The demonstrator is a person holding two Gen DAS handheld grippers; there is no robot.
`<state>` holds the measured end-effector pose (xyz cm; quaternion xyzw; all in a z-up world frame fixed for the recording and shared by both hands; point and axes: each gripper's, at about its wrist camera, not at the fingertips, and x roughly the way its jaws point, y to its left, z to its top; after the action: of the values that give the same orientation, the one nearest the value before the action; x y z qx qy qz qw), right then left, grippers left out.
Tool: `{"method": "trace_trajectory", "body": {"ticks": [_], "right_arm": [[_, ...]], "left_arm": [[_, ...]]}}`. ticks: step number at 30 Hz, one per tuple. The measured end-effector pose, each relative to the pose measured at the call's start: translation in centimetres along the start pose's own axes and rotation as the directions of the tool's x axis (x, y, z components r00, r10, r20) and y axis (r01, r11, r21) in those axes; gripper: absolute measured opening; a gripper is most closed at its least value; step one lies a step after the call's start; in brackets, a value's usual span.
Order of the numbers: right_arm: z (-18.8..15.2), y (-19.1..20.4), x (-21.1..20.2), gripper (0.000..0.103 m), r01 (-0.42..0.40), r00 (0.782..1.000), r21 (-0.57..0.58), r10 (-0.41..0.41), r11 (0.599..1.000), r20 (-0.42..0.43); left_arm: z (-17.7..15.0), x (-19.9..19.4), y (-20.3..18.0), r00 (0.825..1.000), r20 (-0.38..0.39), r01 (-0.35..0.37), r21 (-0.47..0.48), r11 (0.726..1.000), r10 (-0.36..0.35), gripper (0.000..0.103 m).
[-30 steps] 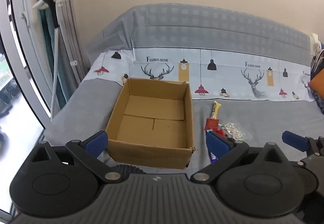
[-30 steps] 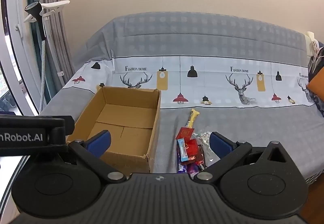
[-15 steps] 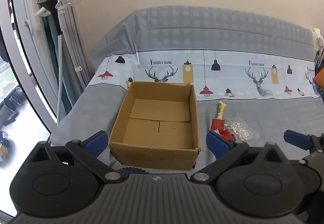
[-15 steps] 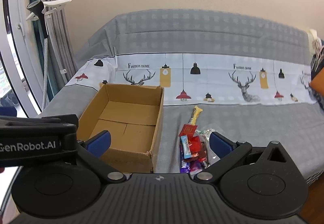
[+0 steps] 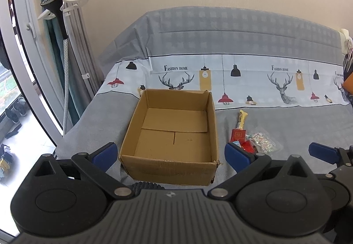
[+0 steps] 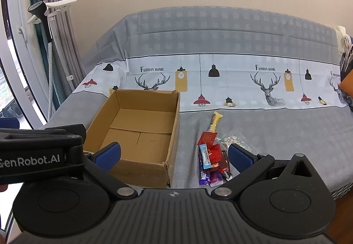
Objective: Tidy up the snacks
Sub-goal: 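Move both grippers toward the snack pile beside the cardboard box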
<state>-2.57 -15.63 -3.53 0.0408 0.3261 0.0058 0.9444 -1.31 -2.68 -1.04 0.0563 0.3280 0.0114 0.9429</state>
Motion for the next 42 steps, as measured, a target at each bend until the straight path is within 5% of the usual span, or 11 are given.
{"method": "trace_trajectory", "body": {"ticks": [42], "right_arm": [[-1.3, -1.1, 2.4, 0.103, -0.01, 0.999, -0.014, 0.009, 1.0, -0.044]], "left_arm": [[-0.8, 3.1, -1.1, 0.997, -0.074, 0.011, 0.011, 1.0, -0.01, 0.103]]}}
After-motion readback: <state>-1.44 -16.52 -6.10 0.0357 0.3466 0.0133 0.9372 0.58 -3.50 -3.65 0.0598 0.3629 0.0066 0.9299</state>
